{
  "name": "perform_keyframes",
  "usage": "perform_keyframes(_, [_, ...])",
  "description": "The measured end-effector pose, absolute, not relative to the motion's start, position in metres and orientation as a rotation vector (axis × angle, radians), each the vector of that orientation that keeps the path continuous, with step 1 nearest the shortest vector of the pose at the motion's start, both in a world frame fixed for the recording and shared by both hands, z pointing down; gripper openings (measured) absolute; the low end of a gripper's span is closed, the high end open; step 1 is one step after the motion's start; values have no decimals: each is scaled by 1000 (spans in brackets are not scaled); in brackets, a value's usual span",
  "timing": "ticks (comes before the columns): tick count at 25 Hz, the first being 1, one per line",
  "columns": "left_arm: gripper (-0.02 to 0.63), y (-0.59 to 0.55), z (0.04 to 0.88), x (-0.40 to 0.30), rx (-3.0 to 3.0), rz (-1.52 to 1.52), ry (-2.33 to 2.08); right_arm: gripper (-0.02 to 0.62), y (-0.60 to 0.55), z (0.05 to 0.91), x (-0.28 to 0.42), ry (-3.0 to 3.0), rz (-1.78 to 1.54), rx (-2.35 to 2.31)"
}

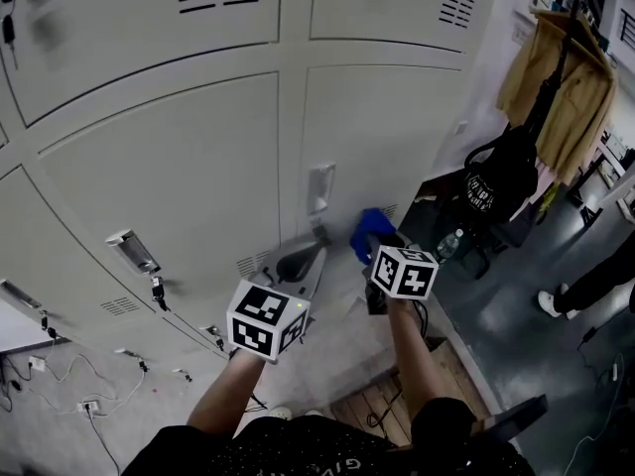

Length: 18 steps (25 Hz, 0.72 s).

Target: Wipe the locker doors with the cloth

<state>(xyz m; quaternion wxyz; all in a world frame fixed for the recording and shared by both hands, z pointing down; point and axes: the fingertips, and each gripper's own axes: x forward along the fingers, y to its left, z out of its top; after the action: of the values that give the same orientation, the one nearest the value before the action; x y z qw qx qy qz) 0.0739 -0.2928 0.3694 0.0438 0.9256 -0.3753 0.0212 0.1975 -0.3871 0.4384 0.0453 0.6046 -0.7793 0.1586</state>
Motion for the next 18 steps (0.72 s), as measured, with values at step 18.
perform_keyframes(18, [9, -304, 378, 93, 2837, 124, -1161, 78, -417, 442, 275, -2246, 475, 2005])
